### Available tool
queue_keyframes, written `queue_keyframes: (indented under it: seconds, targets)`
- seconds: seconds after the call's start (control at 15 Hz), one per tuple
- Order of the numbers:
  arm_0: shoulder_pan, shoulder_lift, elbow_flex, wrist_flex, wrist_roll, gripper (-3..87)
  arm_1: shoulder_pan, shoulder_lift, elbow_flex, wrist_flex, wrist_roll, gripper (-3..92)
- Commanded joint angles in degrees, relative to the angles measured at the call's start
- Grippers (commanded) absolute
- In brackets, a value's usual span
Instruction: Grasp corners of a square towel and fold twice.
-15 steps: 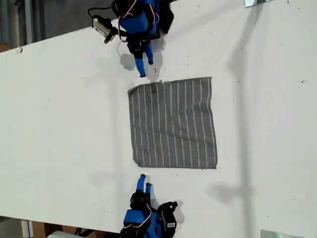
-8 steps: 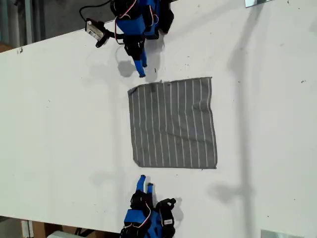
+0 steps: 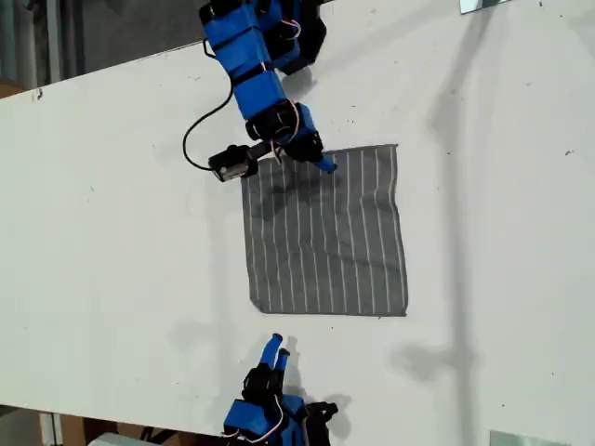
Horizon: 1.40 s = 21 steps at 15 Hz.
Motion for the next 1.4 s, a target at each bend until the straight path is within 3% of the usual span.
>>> queue_keyframes:
  seconds: [0.0,0.13,0.27,0.67,1.07,1.2,1.33]
  targets:
    - [3.3,-24.3,-8.3,-6.9,0.8,19.6,-9.8,1.4,-5.8,3.3,8.1,34.7]
    - [8.1,-28.5,-3.6,-15.8,-2.9,19.6,-16.5,-0.2,-5.4,-2.1,12.1,35.0]
    - [12.7,-33.1,-2.8,-20.7,-5.7,19.2,-20.9,-6.2,-7.8,-7.5,13.9,35.1]
    - [14.8,-43.5,-5.3,-26.8,-5.5,19.1,-20.7,-21.4,-15.8,-17.6,8.8,35.5]
    - [15.4,-44.3,-4.7,-28.3,-5.3,18.9,-16.2,-21.9,-14.9,-14.9,4.3,35.3]
    - [15.5,-45.3,-4.7,-28.9,-5.4,18.9,-15.5,-22.4,-13.9,-15.4,4.1,27.9]
    - [16.0,-48.3,-5.4,-29.7,-6.1,18.8,-15.6,-22.5,-13.7,-15.6,4.9,7.7]
